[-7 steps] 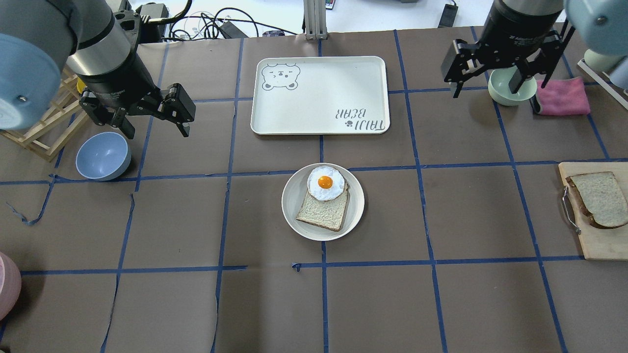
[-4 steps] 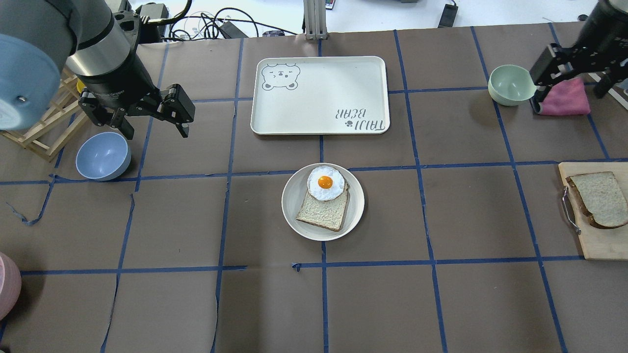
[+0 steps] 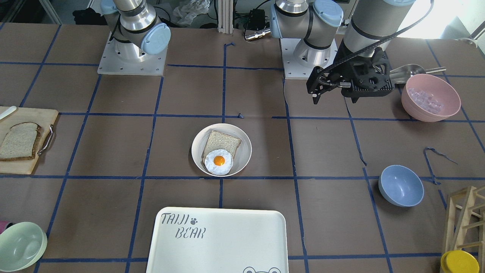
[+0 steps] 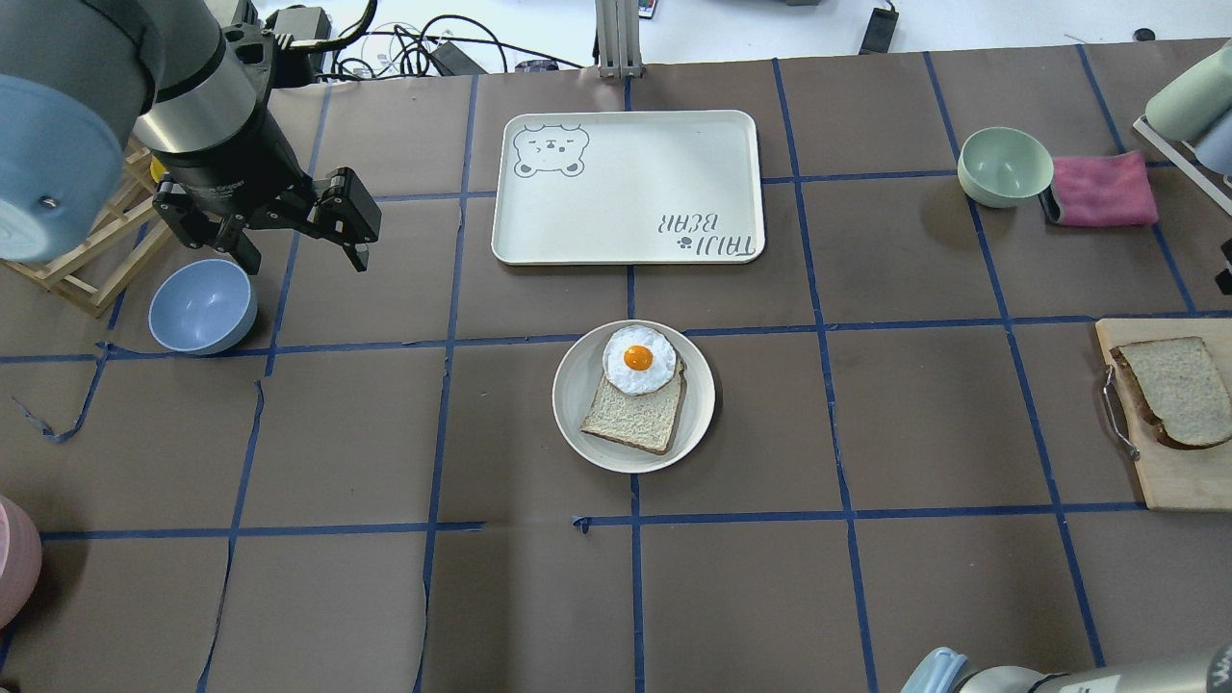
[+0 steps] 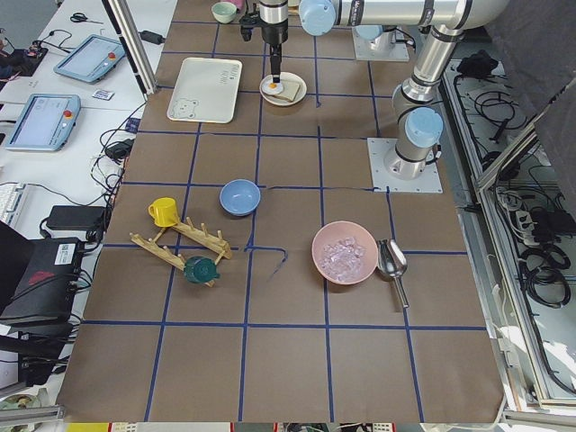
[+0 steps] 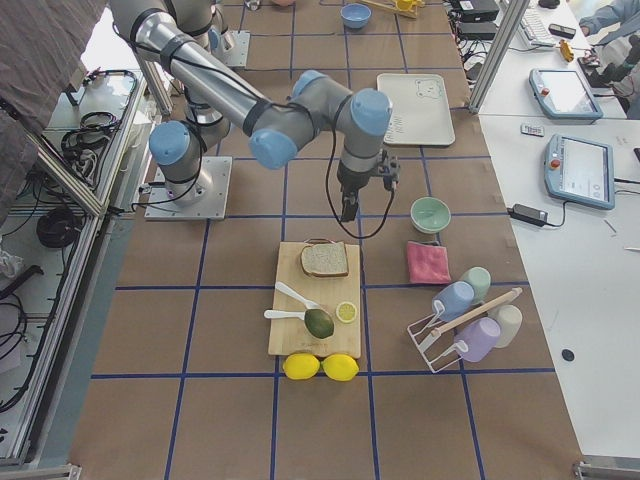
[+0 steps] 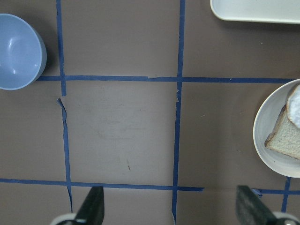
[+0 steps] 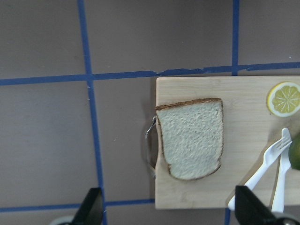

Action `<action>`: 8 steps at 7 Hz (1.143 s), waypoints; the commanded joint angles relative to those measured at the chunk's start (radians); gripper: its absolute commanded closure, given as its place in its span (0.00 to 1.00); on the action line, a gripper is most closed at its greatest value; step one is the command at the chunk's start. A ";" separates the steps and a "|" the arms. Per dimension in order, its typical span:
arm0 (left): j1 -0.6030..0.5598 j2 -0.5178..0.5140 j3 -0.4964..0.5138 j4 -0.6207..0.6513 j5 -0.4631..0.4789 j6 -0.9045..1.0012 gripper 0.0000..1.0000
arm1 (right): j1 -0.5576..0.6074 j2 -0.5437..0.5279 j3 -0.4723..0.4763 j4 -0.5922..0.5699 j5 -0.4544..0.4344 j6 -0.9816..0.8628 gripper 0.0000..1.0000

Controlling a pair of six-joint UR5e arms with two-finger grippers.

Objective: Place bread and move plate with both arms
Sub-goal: 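Move the right gripper down to the bread slice on the wooden board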

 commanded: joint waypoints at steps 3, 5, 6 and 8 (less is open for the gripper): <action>-0.001 -0.002 -0.002 -0.002 0.001 0.000 0.00 | -0.104 0.144 0.131 -0.238 0.028 -0.166 0.01; 0.000 0.000 -0.002 -0.002 0.001 0.000 0.00 | -0.111 0.159 0.135 -0.243 0.039 -0.149 0.14; 0.000 0.000 -0.002 -0.002 0.001 0.000 0.00 | -0.117 0.176 0.135 -0.243 0.039 -0.145 0.20; 0.000 -0.002 -0.002 -0.002 0.000 0.000 0.00 | -0.119 0.198 0.135 -0.243 0.039 -0.140 0.41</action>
